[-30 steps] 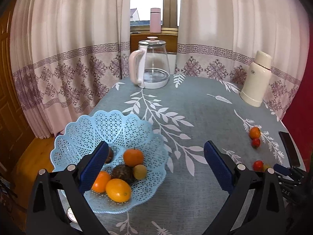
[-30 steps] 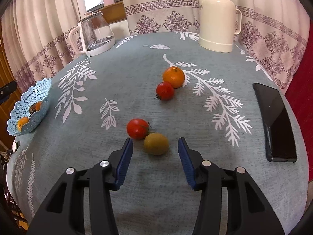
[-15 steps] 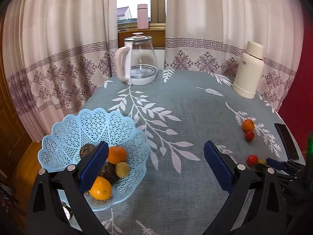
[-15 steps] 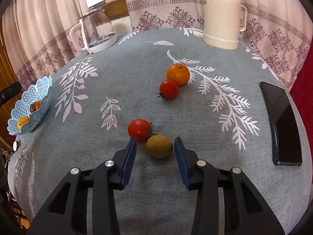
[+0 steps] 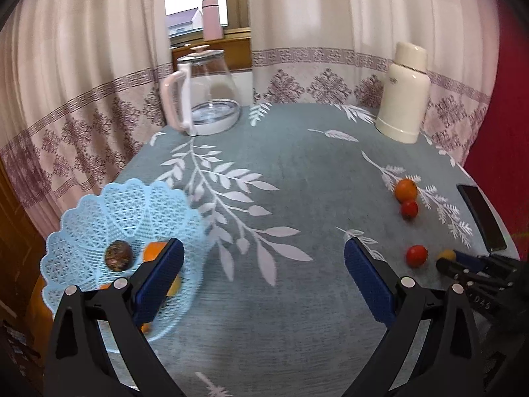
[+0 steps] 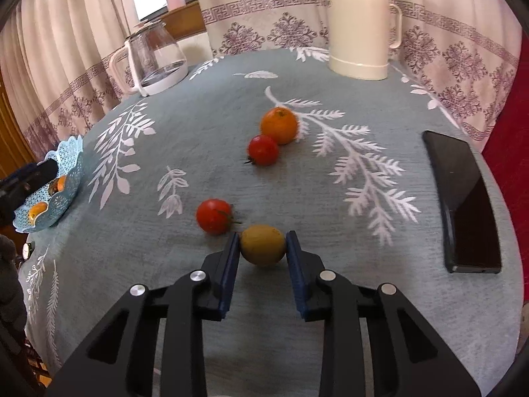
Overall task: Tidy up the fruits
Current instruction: 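Close the right tool on the brown kiwi, then reach the left tool to a red tomato and close on it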
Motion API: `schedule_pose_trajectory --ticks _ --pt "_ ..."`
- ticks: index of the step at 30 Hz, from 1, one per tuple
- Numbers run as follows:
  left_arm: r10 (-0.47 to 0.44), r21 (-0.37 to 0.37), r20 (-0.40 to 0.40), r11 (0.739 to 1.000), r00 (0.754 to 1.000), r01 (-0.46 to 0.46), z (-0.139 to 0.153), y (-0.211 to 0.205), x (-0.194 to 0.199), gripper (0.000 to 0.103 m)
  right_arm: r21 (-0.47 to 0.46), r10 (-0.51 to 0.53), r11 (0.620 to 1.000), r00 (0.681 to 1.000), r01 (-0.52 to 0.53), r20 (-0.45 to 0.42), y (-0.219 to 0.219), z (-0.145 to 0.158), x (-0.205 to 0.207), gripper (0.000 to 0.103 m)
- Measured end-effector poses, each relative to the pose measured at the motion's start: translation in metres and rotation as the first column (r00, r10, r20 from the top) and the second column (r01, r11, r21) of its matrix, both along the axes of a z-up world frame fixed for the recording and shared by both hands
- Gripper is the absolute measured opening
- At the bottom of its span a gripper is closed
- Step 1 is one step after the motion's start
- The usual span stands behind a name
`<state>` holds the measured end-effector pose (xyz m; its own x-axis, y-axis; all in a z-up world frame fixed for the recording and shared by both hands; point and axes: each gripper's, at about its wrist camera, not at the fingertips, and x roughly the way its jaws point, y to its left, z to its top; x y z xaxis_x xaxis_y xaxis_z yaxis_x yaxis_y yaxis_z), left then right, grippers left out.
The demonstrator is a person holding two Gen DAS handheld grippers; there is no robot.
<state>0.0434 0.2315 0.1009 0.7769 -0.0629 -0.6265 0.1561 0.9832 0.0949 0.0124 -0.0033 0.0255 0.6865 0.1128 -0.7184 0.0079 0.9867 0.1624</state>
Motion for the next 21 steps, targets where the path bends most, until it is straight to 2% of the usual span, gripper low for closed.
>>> schedule_pose_trajectory --ticks 6,12,18,21 --pt "-0.088 0.044 -0.026 0.995 0.996 0.089 -0.014 -0.041 0.006 0.099 0.006 -0.032 0.999 0.999 0.032 0.002 -0.018 -0.002 -0.002 0.029" --pt "-0.193 0.044 -0.087 0.979 0.977 0.197 -0.028 -0.082 0.013 0.098 0.041 -0.028 0.999 1.000 0.028 -0.006 -0.022 -0.009 -0.001 0.029" --pt "-0.290 0.037 -0.143 0.954 0.946 0.298 -0.045 -0.117 0.020 0.089 0.077 -0.024 0.997 1.000 0.025 -0.013 -0.026 -0.012 0.000 0.029" --pt "-0.318 0.026 -0.168 0.945 0.933 0.326 -0.054 -0.126 0.024 0.077 0.072 -0.022 0.997 1.000 0.022 -0.010 -0.023 -0.013 -0.001 0.029"
